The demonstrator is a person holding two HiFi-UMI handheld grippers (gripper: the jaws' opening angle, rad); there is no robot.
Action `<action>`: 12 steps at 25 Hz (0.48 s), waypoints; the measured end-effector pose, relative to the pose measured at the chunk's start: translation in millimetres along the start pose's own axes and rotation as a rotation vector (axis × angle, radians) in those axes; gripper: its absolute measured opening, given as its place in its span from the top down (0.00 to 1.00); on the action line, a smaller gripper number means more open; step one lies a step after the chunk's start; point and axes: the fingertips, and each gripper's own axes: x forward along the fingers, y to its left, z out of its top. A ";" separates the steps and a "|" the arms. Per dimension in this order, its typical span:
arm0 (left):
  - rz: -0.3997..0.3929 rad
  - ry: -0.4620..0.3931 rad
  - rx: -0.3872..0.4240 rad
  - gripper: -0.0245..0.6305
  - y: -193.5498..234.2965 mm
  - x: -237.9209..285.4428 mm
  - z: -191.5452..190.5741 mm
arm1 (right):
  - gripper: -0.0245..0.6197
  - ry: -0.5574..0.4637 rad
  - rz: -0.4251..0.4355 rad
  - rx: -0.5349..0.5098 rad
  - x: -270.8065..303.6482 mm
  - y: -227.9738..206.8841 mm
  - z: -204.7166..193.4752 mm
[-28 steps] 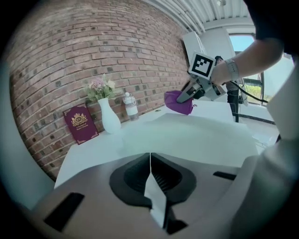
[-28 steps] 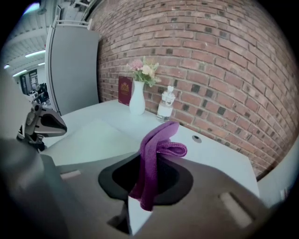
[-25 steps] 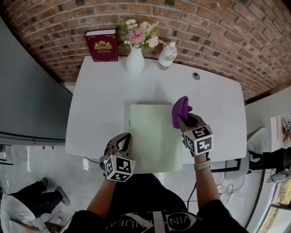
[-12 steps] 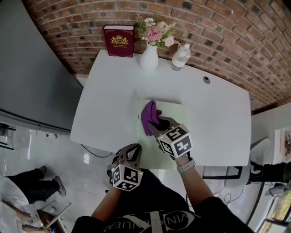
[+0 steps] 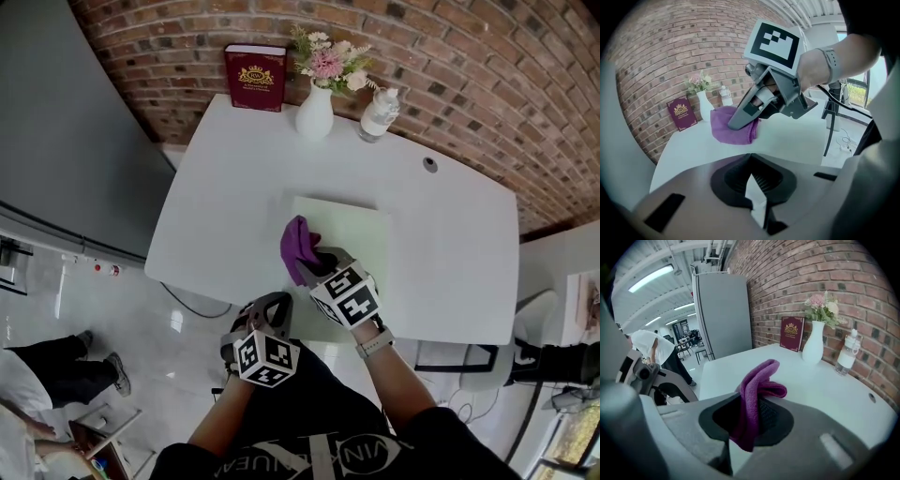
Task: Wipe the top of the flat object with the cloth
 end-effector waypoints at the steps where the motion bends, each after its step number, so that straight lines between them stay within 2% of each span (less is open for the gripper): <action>1: 0.003 0.002 -0.003 0.95 0.0 -0.1 -0.1 | 0.86 0.006 -0.015 -0.004 -2.9 -4.4 -2.9; 12: 0.017 0.004 -0.034 0.95 0.6 -0.1 -1.3 | 0.86 0.034 -0.157 0.090 -43.0 -57.2 -45.1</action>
